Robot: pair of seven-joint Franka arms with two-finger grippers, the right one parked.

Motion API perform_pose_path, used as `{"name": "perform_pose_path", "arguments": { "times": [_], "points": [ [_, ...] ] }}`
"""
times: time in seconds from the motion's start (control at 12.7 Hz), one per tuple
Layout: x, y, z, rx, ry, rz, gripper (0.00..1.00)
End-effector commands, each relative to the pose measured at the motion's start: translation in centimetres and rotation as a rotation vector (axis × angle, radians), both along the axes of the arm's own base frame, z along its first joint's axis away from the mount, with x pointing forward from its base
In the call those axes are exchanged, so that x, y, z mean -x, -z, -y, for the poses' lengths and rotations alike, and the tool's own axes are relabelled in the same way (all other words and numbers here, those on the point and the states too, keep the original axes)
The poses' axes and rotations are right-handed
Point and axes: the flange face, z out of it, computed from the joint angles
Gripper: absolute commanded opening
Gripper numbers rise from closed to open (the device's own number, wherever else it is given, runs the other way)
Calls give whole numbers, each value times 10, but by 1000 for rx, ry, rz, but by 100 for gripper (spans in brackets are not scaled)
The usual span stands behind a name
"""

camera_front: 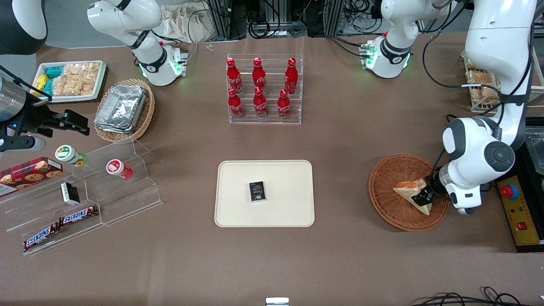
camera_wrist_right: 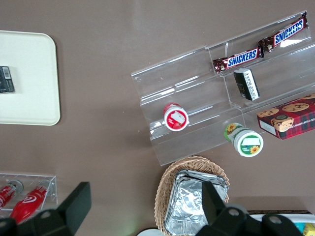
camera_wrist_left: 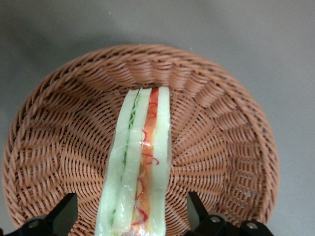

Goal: Place sandwich from basket to tray
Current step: 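Close the left gripper on the sandwich's crust edge and lift it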

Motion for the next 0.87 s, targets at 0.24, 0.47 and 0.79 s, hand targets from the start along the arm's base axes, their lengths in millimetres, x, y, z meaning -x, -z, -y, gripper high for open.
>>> {"name": "perform_pose_path", "arguments": {
  "times": [0.24,0.47,0.79],
  "points": [
    [4,6,16,8,-5,-1,0],
    [-7,-33,14,-1,17,-2,0],
    [-18,-133,18,-4,191,-77,0]
  ]
}}
